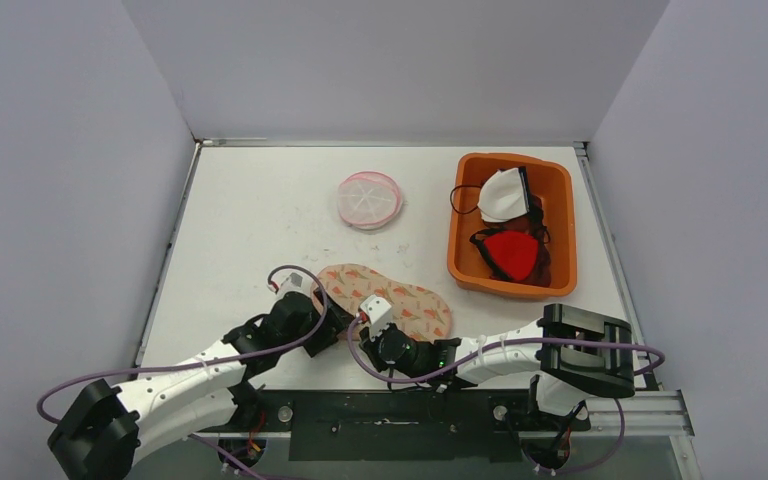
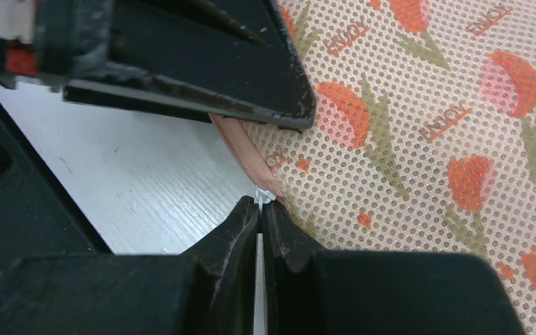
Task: Unzip the laundry bag and remove the bra
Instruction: Unzip the laundry bag at the center of the board.
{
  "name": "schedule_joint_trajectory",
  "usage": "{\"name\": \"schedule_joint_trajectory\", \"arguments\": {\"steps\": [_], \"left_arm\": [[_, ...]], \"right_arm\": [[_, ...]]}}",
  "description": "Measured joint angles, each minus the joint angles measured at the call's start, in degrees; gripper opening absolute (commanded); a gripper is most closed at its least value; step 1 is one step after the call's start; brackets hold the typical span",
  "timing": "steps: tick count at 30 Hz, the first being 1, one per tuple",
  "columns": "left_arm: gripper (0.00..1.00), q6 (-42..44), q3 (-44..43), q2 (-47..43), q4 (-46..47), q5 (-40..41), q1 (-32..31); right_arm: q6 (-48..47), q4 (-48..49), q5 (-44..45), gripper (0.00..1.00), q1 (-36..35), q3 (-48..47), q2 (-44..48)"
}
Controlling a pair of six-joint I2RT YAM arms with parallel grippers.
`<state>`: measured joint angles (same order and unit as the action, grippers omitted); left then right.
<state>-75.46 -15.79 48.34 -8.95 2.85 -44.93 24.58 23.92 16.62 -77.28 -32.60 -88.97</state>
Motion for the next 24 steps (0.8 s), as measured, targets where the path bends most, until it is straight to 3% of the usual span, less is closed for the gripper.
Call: {"name": "schedule_joint_trajectory", "arguments": {"steps": [3, 12, 24], "left_arm": [[0.55, -1.73, 0.0, 3.06, 2.58, 1.97, 0.0], [0.01, -5.44, 0.04, 4.26, 5.09, 6.54, -0.07], [0.0, -7.87, 0.07, -2.29, 1.07, 8.63, -0.74]], "right_arm": [[0.0, 0.0, -0.02, 0.05, -0.02, 0.0, 0.02], [0.07, -0.07, 0.04, 0.05, -0.24, 0.04, 1.01], [1.51, -1.73, 1.64, 0.05, -0.76, 2.75, 8.02]]}}
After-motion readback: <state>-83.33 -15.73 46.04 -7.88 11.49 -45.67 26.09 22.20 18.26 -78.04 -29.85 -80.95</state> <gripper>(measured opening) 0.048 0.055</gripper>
